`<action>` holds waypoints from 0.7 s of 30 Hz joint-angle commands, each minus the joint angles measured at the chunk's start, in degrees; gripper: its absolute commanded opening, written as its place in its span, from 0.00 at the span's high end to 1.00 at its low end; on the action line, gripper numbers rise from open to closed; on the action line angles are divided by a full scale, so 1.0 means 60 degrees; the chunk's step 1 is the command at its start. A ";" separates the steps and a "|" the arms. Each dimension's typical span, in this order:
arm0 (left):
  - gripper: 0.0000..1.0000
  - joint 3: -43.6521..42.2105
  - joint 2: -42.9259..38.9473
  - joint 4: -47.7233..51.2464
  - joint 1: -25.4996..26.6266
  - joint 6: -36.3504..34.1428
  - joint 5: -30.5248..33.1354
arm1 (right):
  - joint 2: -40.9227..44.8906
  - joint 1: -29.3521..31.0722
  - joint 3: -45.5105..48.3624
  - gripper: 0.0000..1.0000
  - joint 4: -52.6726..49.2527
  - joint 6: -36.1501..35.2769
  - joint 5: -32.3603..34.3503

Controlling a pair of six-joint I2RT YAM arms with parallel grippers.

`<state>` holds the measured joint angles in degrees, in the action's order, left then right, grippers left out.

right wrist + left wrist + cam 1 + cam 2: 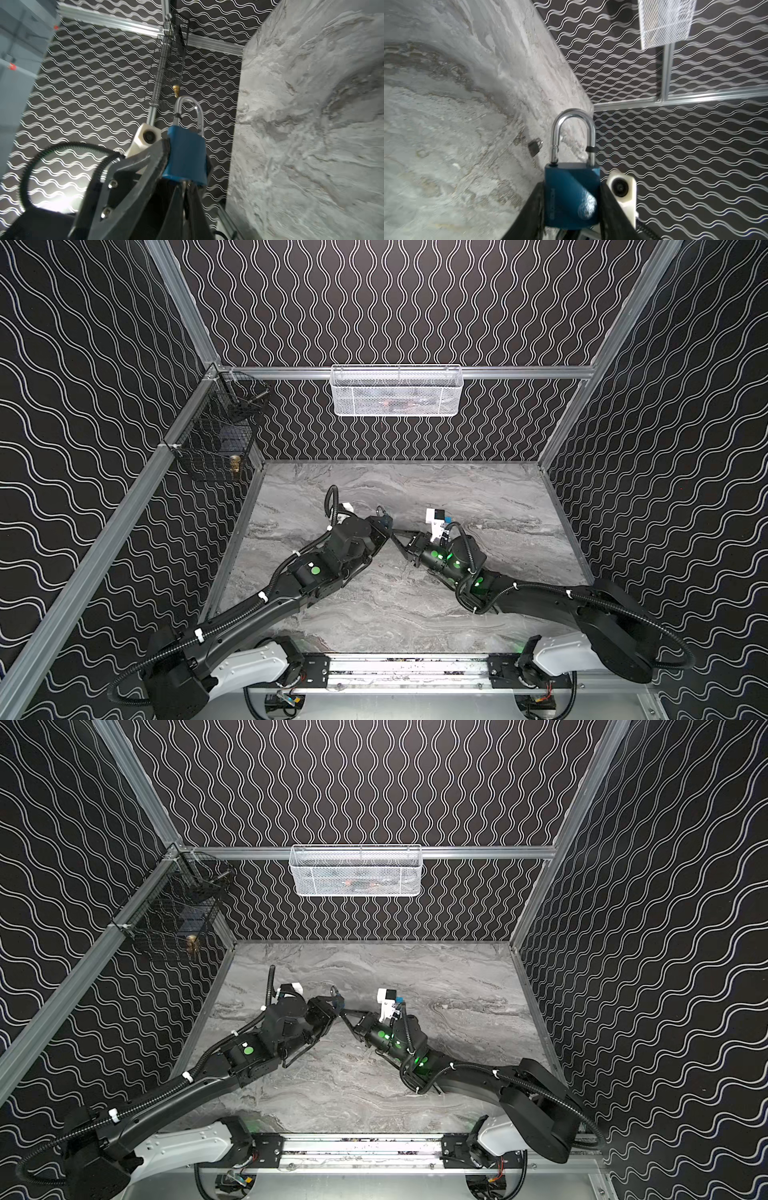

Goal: Unlock with the key
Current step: 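Open the right gripper and pull it back from the key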

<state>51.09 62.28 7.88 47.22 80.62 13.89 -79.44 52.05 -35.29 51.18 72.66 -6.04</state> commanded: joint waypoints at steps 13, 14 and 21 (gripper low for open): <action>1.00 -0.0236 -0.0998 0.1852 -0.0400 -0.3773 0.0798 | 0.1426 -0.0182 -0.0370 0.57 -0.3043 -0.2962 -0.1160; 1.00 -0.0300 -0.1168 0.2077 -0.0400 -0.4318 0.1002 | 0.1569 -0.0422 -0.0543 0.54 -0.3806 -0.3170 -0.1337; 1.00 -0.2363 -0.2701 0.0031 -0.0406 -0.8855 0.0814 | 0.1144 -0.1973 -0.2381 0.36 -0.7553 -0.5270 -0.3825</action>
<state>40.23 48.25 16.84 44.84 43.53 19.22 -70.91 41.74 -46.02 18.31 48.80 -21.06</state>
